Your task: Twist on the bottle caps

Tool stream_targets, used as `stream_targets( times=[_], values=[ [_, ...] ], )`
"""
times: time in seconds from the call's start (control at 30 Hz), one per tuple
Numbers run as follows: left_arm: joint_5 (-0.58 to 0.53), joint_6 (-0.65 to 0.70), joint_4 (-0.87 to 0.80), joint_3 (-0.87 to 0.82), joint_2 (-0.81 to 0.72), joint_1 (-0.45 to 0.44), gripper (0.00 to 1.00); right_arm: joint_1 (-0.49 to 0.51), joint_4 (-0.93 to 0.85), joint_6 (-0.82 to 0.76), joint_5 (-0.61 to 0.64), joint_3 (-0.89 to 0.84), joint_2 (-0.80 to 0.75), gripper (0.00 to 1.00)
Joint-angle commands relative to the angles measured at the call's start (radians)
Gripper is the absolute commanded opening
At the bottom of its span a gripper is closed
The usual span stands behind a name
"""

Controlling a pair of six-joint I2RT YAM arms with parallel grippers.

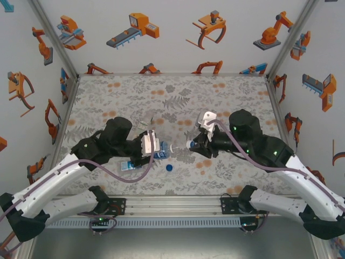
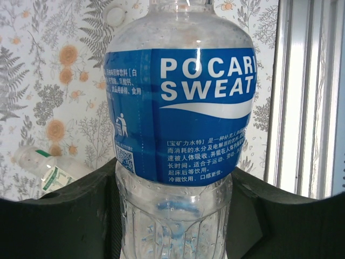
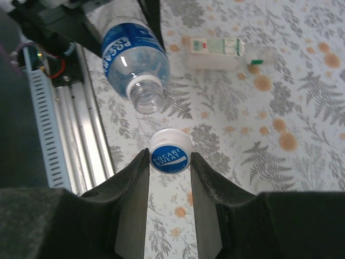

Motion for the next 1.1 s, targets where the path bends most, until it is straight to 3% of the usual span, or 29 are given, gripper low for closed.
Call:
stream_targets(
  times=[0.0,0.3,0.67,1.07],
  values=[
    [0.023,0.051,-0.018,0.034,-0.039,-0.023,0.00,0.005,0.014,-0.023,-0.178,0.038,0.009,0.00],
    [0.080,0.054,-0.017,0.071,-0.062,-0.047,0.00,0.006,0.129,0.033,-0.333,0.051,0.051,0.00],
    [0.083,0.040,0.001,0.090,-0.059,-0.054,0.00,0.008,0.216,0.071,-0.321,0.026,0.064,0.00],
    [0.080,0.004,0.036,0.081,-0.066,-0.055,0.00,0.008,0.184,0.057,-0.313,0.010,0.052,0.00]
  ],
)
